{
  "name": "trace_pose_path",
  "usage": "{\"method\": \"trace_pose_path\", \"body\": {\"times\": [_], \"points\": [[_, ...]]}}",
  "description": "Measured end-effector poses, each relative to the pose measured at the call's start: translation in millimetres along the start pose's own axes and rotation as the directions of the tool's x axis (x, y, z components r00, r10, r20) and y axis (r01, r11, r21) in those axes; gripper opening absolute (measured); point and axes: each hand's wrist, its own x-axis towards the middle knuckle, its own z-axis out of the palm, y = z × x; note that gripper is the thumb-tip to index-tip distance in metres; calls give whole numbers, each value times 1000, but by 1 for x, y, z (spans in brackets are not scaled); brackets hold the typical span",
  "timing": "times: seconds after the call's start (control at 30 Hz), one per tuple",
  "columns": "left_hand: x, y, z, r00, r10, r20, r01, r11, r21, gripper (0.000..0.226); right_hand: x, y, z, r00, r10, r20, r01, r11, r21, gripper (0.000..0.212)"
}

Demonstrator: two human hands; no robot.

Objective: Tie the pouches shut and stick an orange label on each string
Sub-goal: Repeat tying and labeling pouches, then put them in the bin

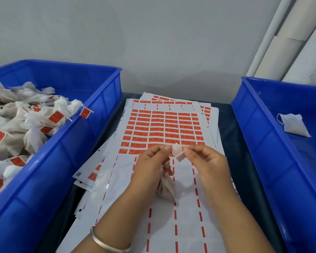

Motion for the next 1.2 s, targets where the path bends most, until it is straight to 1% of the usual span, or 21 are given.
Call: {"method": "trace_pose_path", "body": {"times": [0.07, 0.4, 0.53, 0.7, 0.8, 0.9, 1.03, 1.13, 1.2], "points": [[1, 0, -1, 1000, 6, -11, -6, 1000, -4, 14, 1, 3, 0, 1000, 8, 0, -8, 1000, -20, 2], [3, 0, -2, 998, 63, 14, -64, 995, 75, 14, 2, 3, 0, 1000, 21, -24, -22, 999, -37, 4], [1, 1, -4, 994, 89, 58, -92, 993, 67, 16, 3, 4, 0, 998, 46, -40, -47, 999, -18, 2], [-4, 2, -4, 970, 187, 157, -210, 967, 144, 12, 5, 6, -1, 992, 117, -55, -112, 991, 77, 2], [-6, 1, -5, 948, 256, 190, -296, 928, 226, 18, 6, 5, -2, 988, 151, -40, -144, 981, 133, 2], [-6, 0, -5, 927, 307, 215, -364, 877, 315, 15, 6, 5, -2, 984, 176, -19, -170, 970, 173, 7], [-5, -1, -6, 895, 370, 250, -441, 822, 361, 20, 6, 3, -2, 981, 196, 5, -192, 953, 235, 16], [-4, -4, -7, 860, 424, 285, -510, 747, 427, 27, 6, 4, -2, 976, 216, 9, -211, 944, 253, 10], [-4, -6, -6, 837, 450, 312, -547, 677, 492, 26, 7, 4, -3, 975, 223, 0, -216, 946, 243, 5]]}}
